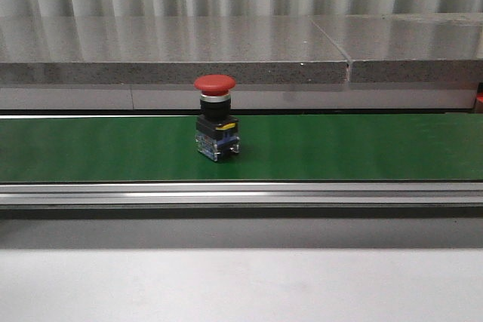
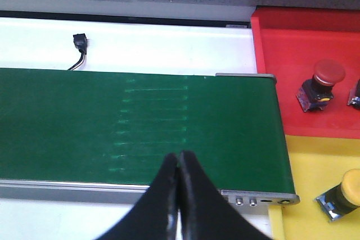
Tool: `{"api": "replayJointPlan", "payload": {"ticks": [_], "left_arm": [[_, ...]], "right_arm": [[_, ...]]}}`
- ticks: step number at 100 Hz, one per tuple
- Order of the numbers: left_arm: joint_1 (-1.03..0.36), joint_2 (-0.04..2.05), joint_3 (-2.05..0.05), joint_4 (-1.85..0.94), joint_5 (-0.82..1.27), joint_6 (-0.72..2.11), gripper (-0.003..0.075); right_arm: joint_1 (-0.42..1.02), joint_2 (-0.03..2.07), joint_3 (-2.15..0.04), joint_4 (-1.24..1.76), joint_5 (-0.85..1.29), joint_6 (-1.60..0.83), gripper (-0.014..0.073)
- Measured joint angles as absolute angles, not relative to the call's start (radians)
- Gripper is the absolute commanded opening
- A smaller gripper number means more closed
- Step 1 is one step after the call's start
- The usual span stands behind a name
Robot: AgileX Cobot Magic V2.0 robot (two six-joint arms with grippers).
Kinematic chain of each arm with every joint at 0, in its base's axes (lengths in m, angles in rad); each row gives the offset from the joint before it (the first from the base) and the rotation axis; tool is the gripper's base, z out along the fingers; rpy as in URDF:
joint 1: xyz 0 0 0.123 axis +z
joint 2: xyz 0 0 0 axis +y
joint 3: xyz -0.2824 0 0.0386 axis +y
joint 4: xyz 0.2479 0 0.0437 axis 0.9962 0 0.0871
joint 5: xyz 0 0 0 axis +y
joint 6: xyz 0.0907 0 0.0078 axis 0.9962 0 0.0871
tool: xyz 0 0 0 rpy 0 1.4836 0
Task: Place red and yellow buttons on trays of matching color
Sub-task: 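Lower the yellow button onto the belt and open the left gripper, then lower the right gripper onto the red button arriving on the belt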
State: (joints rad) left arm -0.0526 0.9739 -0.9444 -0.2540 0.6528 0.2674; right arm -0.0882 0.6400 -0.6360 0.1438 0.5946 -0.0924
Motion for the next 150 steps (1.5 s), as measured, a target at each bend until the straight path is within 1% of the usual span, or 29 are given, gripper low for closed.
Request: {"api": "replayJointPlan", "payload": {"ticks": [20,25,30,35,42,47,49,54,56,61,67,119,124,131,136,138,143,145,150], "left_arm": [[-0.053,0.763,-0.783,-0.258,0.625,0.276,0.0648],[-0.053,0.711,-0.743,-0.265,0.619,0.276,0.0627],[-0.053,0.659,-0.700,-0.272,0.614,0.276,0.0589],[-0.053,0.611,-0.666,-0.276,0.614,0.276,0.0535],[-0.053,0.552,-0.622,-0.279,0.614,0.276,0.0429],[-0.053,0.512,-0.596,-0.279,0.614,0.276,0.0327],[-0.053,0.503,-0.587,-0.279,0.614,0.276,0.0301],[-0.053,0.472,-0.569,-0.279,0.614,0.276,0.0195],[-0.053,0.466,-0.563,-0.279,0.614,0.276,0.0169],[-0.053,0.448,-0.552,-0.279,0.614,0.276,0.0069],[-0.053,0.440,-0.545,-0.279,0.614,0.276,-0.0019],[-0.053,0.436,-0.540,-0.281,0.614,0.277,-0.0020],[-0.053,0.436,-0.540,-0.281,0.614,0.277,-0.0020],[-0.053,0.436,-0.540,-0.281,0.614,0.278,-0.0020],[-0.053,0.436,-0.540,-0.281,0.614,0.278,-0.0020],[-0.053,0.436,-0.540,-0.281,0.614,0.278,-0.0020],[-0.053,0.436,-0.540,-0.281,0.613,0.278,-0.0020],[-0.053,0.436,-0.540,-0.281,0.613,0.278,-0.0020],[-0.053,0.436,-0.540,-0.281,0.613,0.278,-0.0020]], "right_arm": [[-0.088,0.640,-0.636,0.144,0.595,-0.092,-0.0067],[-0.088,0.640,-0.636,0.144,0.595,-0.092,-0.0067],[-0.088,0.640,-0.636,0.144,0.595,-0.092,-0.0067],[-0.088,0.640,-0.636,0.144,0.595,-0.092,-0.0067],[-0.088,0.640,-0.636,0.144,0.595,-0.092,-0.0067],[-0.088,0.640,-0.636,0.144,0.595,-0.092,-0.0067],[-0.088,0.640,-0.636,0.144,0.595,-0.092,-0.0067],[-0.088,0.640,-0.636,0.144,0.595,-0.092,-0.0067],[-0.088,0.640,-0.636,0.144,0.595,-0.092,-0.0067],[-0.088,0.640,-0.636,0.144,0.595,-0.092,-0.0067],[-0.088,0.640,-0.636,0.144,0.595,-0.092,-0.0067],[-0.088,0.640,-0.636,0.144,0.599,-0.092,-0.0056],[-0.088,0.640,-0.636,0.144,0.607,-0.092,-0.0018],[-0.088,0.640,-0.636,0.144,0.622,-0.092,0.0087],[-0.088,0.640,-0.636,0.144,0.636,-0.092,0.0209],[-0.088,0.640,-0.636,0.144,0.643,-0.092,0.0242],[-0.088,0.640,-0.636,0.144,0.661,-0.092,0.0384],[-0.088,0.640,-0.636,0.144,0.670,-0.092,0.0419],[-0.088,0.640,-0.636,0.144,0.690,-0.092,0.0545]]}}
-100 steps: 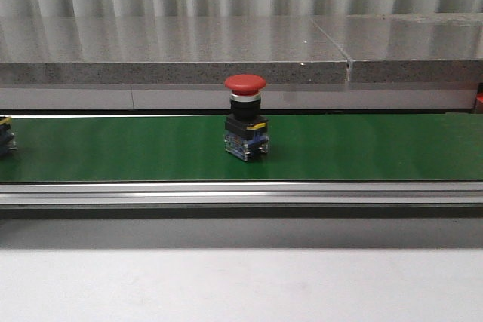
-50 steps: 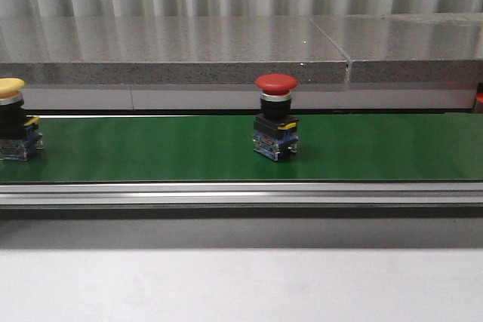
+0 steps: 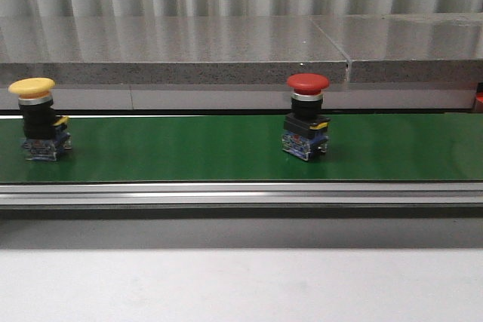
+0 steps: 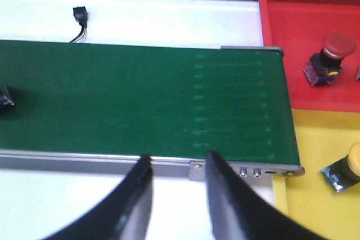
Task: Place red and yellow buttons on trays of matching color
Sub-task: 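Lower the right gripper onto the red button arriving on the belt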
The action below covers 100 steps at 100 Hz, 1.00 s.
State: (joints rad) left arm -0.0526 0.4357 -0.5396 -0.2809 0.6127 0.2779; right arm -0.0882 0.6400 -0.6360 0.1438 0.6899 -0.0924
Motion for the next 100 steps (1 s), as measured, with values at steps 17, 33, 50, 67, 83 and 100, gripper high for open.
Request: {"api": "replayJointPlan", "payload": {"ticks": [17,33,50,67,83,100], "left_arm": [[-0.053,0.436,-0.540,-0.281,0.613,0.278,-0.0020],[-0.053,0.436,-0.540,-0.281,0.613,0.279,-0.0020],[-0.053,0.436,-0.540,-0.281,0.613,0.279,-0.0020],[-0.053,0.436,-0.540,-0.281,0.613,0.279,-0.0020],[-0.053,0.436,-0.540,-0.281,0.613,0.279,-0.0020],[-0.053,0.436,-0.540,-0.281,0.613,0.279,-0.0020]], "right_arm": [[-0.088,0.640,-0.636,0.175,0.721,-0.092,0.0652],[-0.088,0.644,-0.636,0.247,0.720,-0.098,0.0650],[-0.068,0.730,-0.654,0.309,0.720,-0.190,0.0650],[-0.005,0.874,-0.704,0.341,0.706,-0.266,0.0650],[0.062,1.041,-0.758,0.345,0.687,-0.290,0.0650],[0.117,1.196,-0.818,0.347,0.670,-0.295,0.0650]]}}
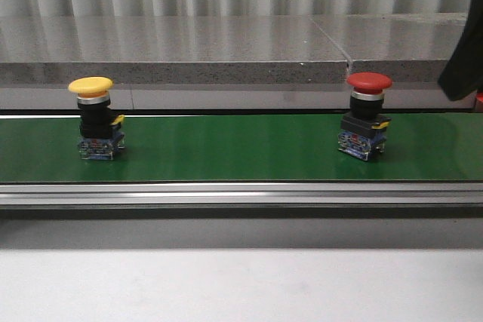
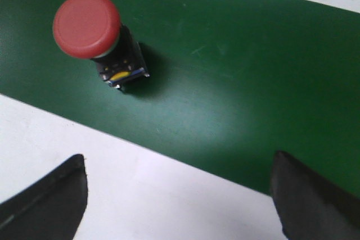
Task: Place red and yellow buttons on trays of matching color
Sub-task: 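Lower the right gripper onto the red button arriving on the belt, then lift the red button and lower it into the red tray with the right gripper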
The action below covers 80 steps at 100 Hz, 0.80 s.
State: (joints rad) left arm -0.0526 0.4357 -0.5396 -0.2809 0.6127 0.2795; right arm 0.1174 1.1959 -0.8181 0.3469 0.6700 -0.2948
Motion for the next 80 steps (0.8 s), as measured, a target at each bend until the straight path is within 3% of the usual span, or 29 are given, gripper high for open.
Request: {"api": "replayJointPlan", "payload": {"ticks": [46,53,70,80], "left_arm": [[-0.053,0.436,-0.540,-0.281,0.613,0.279,-0.0020],[-0.053,0.436,-0.540,-0.281,0.613,0.279,-0.0020],[-0.053,0.436,-0.540,-0.281,0.613,0.279,-0.0020],[-0.053,0.436,-0.540,-0.281,0.613,0.279,-0.0020]], "right_arm": [[0.200,1.464,-0.989,0.351,0.604,-0.301,0.0631],[0.200,1.493,-1.011,0.351,0.606,-0.303,0.0556],[0.200,1.546,-1.041,0.351,0.639,-0.305,0.0205],[0.200,1.547,-1.064,0.349,0.682,-0.305,0.0106]]}}
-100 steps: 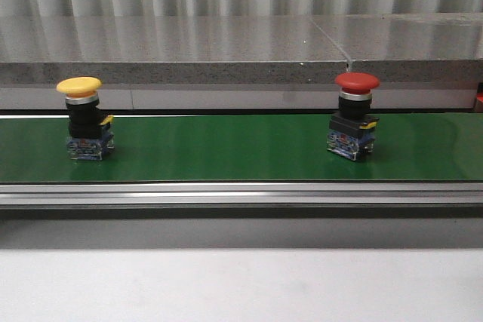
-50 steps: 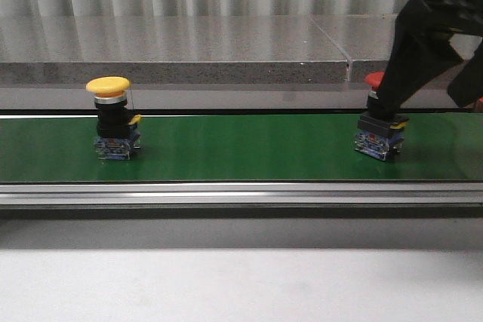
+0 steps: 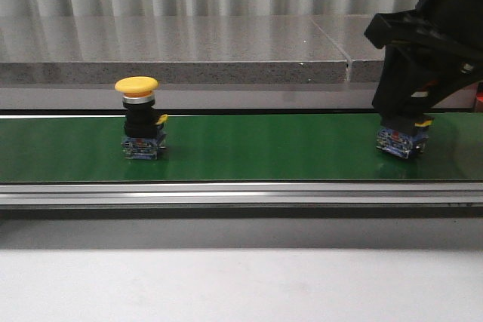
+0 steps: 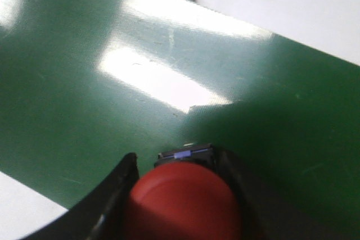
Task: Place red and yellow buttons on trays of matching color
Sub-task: 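Lift the red button and lower it into the red tray with the right gripper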
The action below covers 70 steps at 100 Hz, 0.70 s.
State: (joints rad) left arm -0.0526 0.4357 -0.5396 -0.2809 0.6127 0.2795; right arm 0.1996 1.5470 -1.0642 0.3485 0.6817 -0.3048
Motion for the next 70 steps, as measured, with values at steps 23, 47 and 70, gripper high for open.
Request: {"api": "replayJointPlan", "payload": {"ticks": [23,47,70], "left_arm": [[-0.053,0.436,-0.540,-0.281,0.613,0.279,-0.0020],[-0.053,0.436,-0.540,-0.281,0.613,0.279,-0.0020],[-0.053,0.436,-0.540,-0.281,0.613,0.279,-0.0020]], "right_arm": [[0.132,1.547,-1.206,0.342,0.816,-0.305,0.0104],[-0.127,1.559,-1.353,0.336,0.842,-0.305,0.0104],[-0.332,1.690,-1.471,0.326,0.805,-0.305,0.0104]]}}
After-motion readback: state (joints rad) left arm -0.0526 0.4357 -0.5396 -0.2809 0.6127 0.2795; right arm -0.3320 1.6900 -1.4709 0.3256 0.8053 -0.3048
